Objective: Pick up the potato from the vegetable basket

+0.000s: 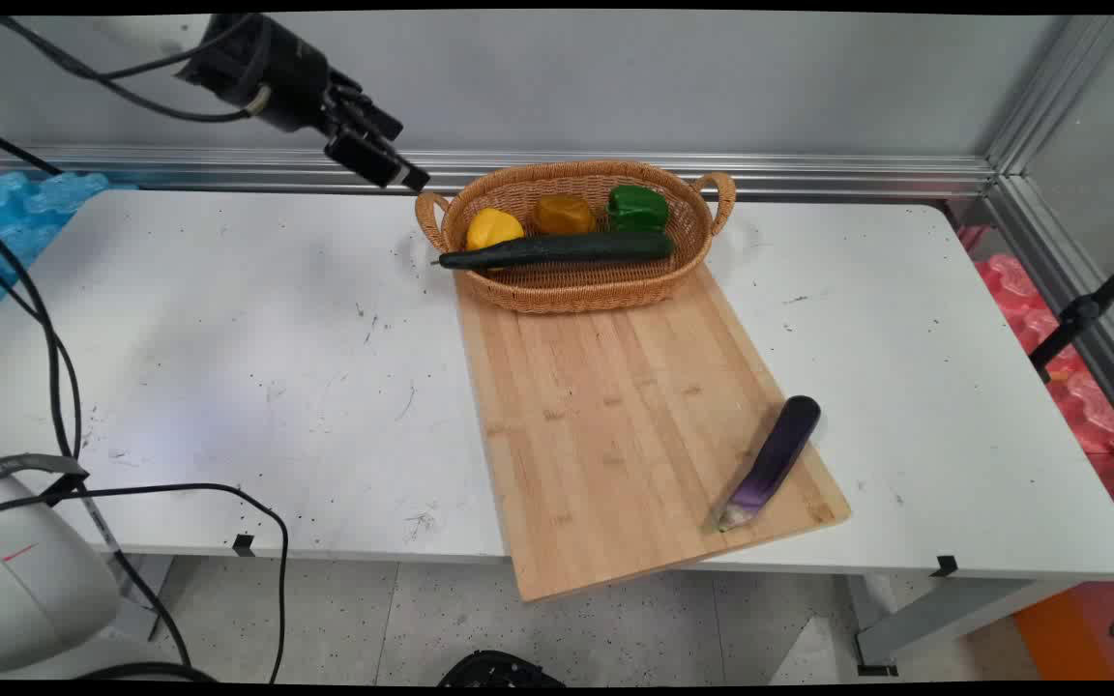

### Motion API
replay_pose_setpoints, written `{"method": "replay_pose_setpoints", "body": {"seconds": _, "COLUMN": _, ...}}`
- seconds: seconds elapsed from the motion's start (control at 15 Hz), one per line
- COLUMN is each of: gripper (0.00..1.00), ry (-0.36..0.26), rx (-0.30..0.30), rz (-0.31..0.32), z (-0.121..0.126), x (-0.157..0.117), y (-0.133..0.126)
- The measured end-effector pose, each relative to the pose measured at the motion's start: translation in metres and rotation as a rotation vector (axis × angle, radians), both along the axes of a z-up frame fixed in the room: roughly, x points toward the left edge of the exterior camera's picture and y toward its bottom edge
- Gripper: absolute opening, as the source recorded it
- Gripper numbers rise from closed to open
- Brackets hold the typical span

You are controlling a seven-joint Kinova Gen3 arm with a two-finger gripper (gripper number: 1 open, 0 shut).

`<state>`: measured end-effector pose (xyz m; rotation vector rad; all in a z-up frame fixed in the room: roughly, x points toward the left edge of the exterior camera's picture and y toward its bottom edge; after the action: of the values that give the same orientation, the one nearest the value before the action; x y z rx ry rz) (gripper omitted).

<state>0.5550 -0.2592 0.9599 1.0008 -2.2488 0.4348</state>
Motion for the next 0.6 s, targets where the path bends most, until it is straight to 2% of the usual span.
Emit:
{"method": "replay_pose_setpoints", "body": {"seconds": 0.33, "gripper": 1.0, "ry": -0.005, "rx": -0.019, "rz": 0.025, "z": -0.001, "x": -0.008, "y": -0.036}}
{"method": "replay_pose_setpoints", "body": {"seconds": 0.6, "gripper": 1.0, "ry": -0.034, "rx": -0.028, "rz": 0.022, "z": -0.009, "x": -0.018, "y": -0.081}}
